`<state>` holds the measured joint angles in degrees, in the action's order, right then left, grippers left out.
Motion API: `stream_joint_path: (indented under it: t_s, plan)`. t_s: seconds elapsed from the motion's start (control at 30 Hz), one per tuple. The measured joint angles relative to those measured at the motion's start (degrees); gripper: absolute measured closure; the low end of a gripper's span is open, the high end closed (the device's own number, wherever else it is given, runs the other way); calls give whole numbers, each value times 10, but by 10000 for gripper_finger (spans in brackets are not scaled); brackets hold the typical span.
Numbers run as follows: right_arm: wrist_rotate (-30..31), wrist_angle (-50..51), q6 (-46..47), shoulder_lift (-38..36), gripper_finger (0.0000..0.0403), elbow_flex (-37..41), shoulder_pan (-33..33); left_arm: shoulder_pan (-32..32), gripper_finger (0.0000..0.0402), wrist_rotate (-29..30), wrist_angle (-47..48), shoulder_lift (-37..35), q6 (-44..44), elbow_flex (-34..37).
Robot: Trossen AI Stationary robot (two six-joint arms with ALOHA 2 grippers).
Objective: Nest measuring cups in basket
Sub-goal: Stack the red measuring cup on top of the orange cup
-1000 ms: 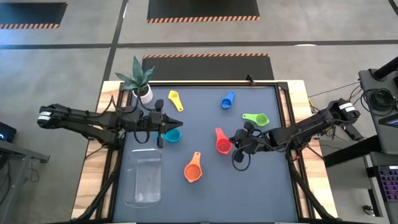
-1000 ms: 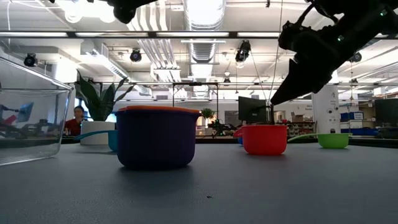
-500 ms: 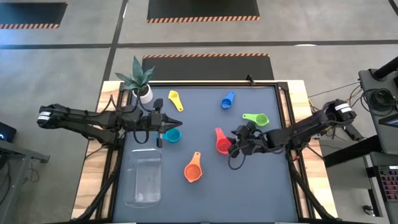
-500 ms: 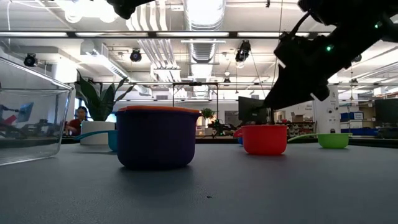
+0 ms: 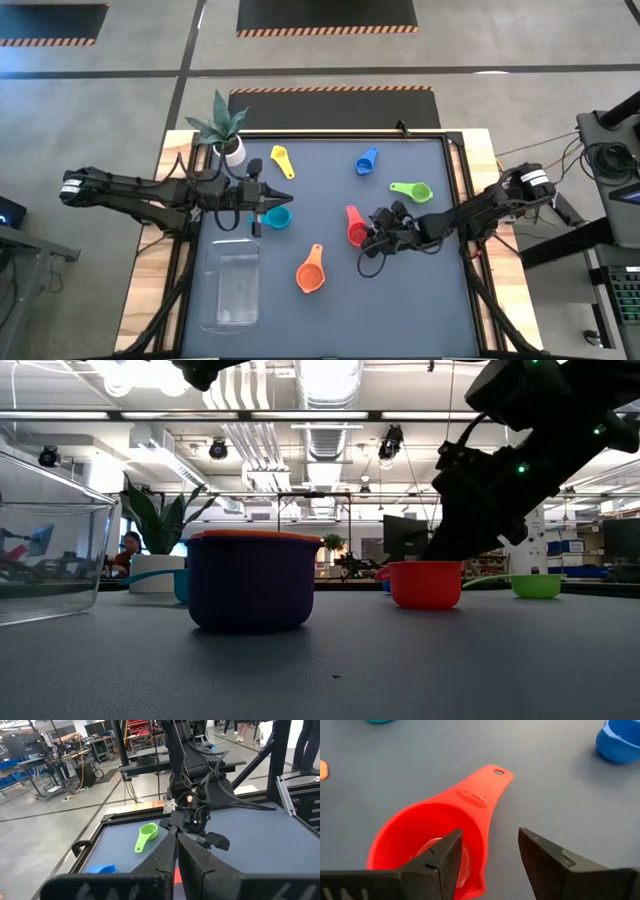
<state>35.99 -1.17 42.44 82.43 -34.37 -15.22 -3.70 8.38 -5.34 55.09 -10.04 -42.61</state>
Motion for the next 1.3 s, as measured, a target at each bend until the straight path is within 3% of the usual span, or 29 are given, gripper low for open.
stream_joint_path:
  t_s: [0.23,0.67,1.3]
  plan:
    - [-4,-2,0,4,263,0,0,0,402,0,0,0,0,0]
    - [-4,-11,-17,5,385,-1,0,0,402,0,0,0,0,0]
    - [-5,-9,-19,-24,394,-45,6,0,402,11,1,-71,12,24]
